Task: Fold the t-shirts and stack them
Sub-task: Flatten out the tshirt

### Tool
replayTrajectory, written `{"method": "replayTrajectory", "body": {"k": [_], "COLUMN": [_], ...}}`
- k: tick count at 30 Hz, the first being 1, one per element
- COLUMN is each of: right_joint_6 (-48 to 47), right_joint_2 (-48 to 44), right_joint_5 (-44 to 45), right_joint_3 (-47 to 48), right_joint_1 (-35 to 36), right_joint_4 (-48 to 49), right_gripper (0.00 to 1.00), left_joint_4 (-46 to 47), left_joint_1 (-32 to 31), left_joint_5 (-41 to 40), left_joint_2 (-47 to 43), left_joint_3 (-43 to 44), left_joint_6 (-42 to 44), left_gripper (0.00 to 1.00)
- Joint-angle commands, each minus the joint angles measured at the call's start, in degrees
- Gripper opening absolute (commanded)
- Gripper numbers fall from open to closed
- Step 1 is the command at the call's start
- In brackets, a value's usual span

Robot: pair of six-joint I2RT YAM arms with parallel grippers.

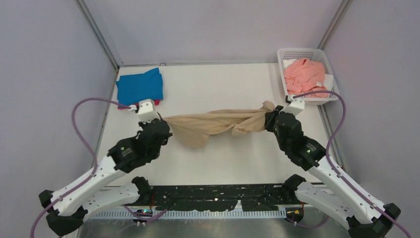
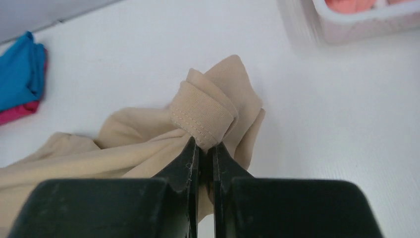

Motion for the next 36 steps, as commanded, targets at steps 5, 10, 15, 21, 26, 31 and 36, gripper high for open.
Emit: {"method": "replayTrajectory", "body": {"k": [5,10,15,21,26,31,36], "right_joint_6": [-12.5,-14.68,-15.43,-18.01,-18.24,-12.79,-11.63], "right_joint_2": [-4.84,-3.03,0.31,3.49,13.61,27.08,42.09], "right_joint_5": [-9.15,-24.31,-29.76,-23.18,-23.41,-44.15,-52.45], "right_joint_3": [19.08,29.07,38.76,40.0,39.21,41.7,63.08], "right_joint_1": [-0.17,-0.15,-0.15,-0.14,-5.56,-18.39,-22.95], "right_joint_4": [7.57,8.26,5.44,3.78,2.87,11.92,9.77], "right_gripper": [0.05,0.05,0.05,0.05,0.05,0.05,0.05], "left_joint_4": [19.81,18.9,17.27,20.99,17.21,14.32,3.52], "left_joint_1": [0.35,0.35,0.35,0.63,14.31,27.91,31.55], "left_joint_5": [-0.83,7.35,10.23,-0.1,9.74,21.0,25.37], "left_joint_2": [-20.1,-20.37,-16.22,-8.37,2.76,20.26,35.62], "left_joint_3": [7.91,18.64,27.08,28.95,32.22,45.27,72.76], "left_joint_6": [26.15,32.36,36.77,42.44,37.02,35.19,37.76], "left_gripper": [0.0,0.0,0.0,0.0,0.0,0.0,0.0]}}
